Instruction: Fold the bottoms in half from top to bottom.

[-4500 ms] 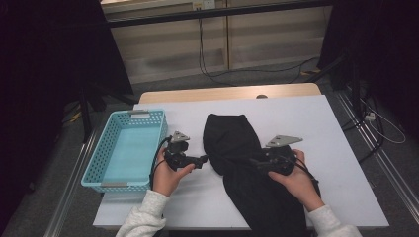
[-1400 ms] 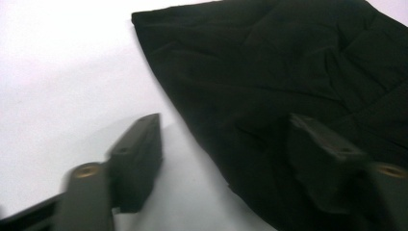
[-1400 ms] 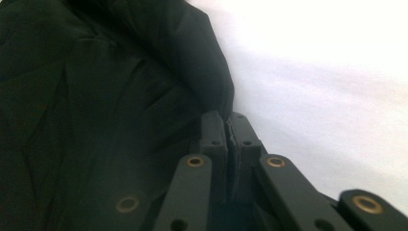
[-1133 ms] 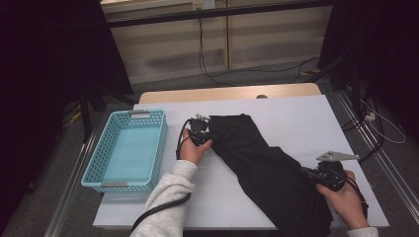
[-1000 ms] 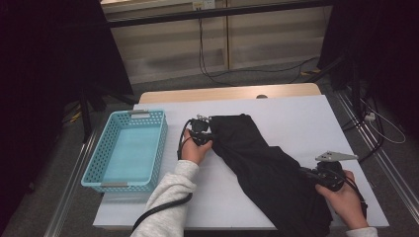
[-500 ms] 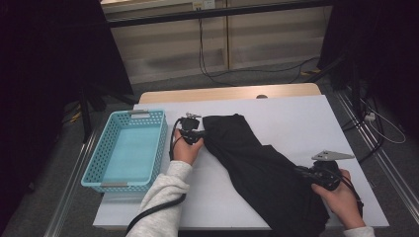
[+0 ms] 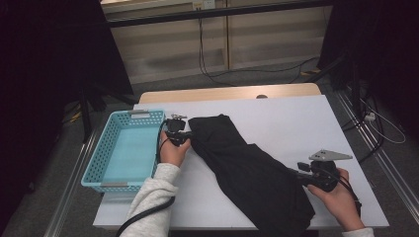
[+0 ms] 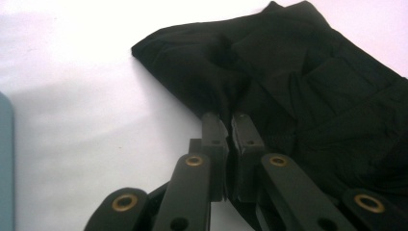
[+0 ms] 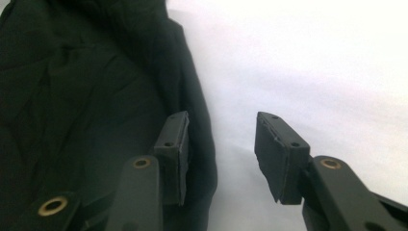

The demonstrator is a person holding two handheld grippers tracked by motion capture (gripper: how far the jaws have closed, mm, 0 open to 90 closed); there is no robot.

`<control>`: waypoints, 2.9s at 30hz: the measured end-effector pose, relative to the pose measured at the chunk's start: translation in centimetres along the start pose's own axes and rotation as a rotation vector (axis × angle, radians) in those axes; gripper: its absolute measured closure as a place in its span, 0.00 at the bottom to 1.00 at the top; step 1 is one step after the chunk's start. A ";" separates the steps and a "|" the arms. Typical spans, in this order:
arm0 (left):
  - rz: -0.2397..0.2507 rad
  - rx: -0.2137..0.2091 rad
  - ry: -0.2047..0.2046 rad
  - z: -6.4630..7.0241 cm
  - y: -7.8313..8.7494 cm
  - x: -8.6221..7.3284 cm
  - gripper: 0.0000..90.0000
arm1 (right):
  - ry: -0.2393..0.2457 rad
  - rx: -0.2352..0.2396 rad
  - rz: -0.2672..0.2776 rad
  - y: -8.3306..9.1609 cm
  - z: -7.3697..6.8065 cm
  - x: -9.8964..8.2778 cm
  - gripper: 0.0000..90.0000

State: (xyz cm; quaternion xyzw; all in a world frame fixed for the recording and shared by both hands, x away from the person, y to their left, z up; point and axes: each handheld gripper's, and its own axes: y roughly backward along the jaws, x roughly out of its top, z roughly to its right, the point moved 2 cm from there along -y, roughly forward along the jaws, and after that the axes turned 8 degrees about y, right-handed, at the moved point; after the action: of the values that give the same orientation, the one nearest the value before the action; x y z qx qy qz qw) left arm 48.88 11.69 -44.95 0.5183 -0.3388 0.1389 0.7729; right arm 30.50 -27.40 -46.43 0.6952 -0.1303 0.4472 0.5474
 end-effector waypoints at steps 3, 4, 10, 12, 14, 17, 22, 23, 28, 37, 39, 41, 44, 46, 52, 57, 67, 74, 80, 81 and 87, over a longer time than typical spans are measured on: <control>-0.001 -0.010 -0.003 0.1 0.0 -0.1 0.95 | -0.003 -0.004 0.007 0.3 -0.2 0.0 0.57; 0.001 -0.011 -0.004 0.1 0.1 -0.1 0.95 | -0.001 -0.002 0.005 0.3 -0.3 0.0 0.55; -0.004 -0.004 -0.006 -0.2 0.1 -0.3 0.95 | 0.040 0.036 -0.036 -0.5 -2.1 -0.4 0.50; -0.003 -0.003 -0.001 -0.3 0.0 -0.4 0.95 | 0.060 0.035 -0.062 -0.8 -2.3 -0.7 0.54; -0.007 -0.003 -0.002 -0.4 0.0 -0.5 0.95 | 0.063 0.016 -0.062 -0.6 -1.9 -1.1 0.64; -0.001 -0.003 0.001 -0.4 -0.1 -0.6 0.95 | 0.032 -0.012 -0.074 0.3 -0.6 -1.6 0.68; 0.002 -0.007 -0.006 -0.4 0.1 -0.4 0.95 | -0.035 -0.076 -0.067 1.9 1.8 -2.7 0.71; 0.003 -0.010 -0.002 -0.3 0.1 -0.4 0.95 | -0.052 -0.090 -0.061 2.2 2.2 -2.9 0.70; 0.001 -0.013 -0.006 -0.2 0.0 -0.4 0.94 | -0.070 -0.067 -0.028 3.1 2.3 -2.9 0.65; 0.012 -0.020 0.003 -0.1 0.1 -0.5 0.93 | 0.004 0.026 -0.069 1.4 -0.2 -2.5 0.60; 0.010 -0.020 -0.001 -0.2 0.1 -0.5 0.93 | 0.005 0.023 -0.064 1.4 -0.3 -2.5 0.64; 0.010 -0.020 0.002 -0.2 0.1 -0.5 0.92 | 0.010 0.056 -0.072 1.5 -0.4 -2.5 0.75; 0.015 -0.019 0.005 -0.3 0.0 -0.6 0.90 | 0.027 0.066 -0.079 1.4 -0.9 -2.5 0.92; 0.024 -0.019 0.007 -0.3 0.0 -0.6 0.86 | 0.028 0.096 -0.073 1.3 -1.1 -2.5 0.98; 0.047 -0.033 0.027 -0.2 0.1 -0.2 0.63 | 0.008 0.073 -0.089 2.1 0.4 -2.8 0.99; 0.078 -0.020 0.018 -0.4 0.2 0.5 0.50 | -0.035 -0.033 -0.113 3.5 2.8 -3.3 0.99; 0.058 0.016 -0.027 -0.6 -2.1 0.8 0.40 | -0.066 -0.069 -0.111 3.7 4.1 -3.9 0.98; 0.017 0.073 -0.012 -1.5 -3.4 0.7 0.41 | -0.054 -0.064 -0.103 3.6 4.0 -3.8 0.98; -0.001 0.052 0.010 -1.6 -3.6 0.6 0.60 | -0.048 -0.058 -0.095 3.4 4.0 -3.7 0.97; -0.004 0.048 0.015 -1.5 -3.6 0.6 0.64 | -0.050 -0.058 -0.094 3.3 3.9 -3.7 0.96; -0.028 -0.008 0.050 -1.0 -3.5 0.5 0.96 | -0.036 -0.058 -0.094 3.1 3.6 -3.3 0.91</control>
State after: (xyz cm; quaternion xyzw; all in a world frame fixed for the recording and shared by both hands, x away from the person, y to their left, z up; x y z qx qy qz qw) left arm 51.57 11.04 -47.34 0.5162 -0.3126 0.1397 0.7851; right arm 28.24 -32.77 -46.95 0.6924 -0.1201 0.4045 0.5853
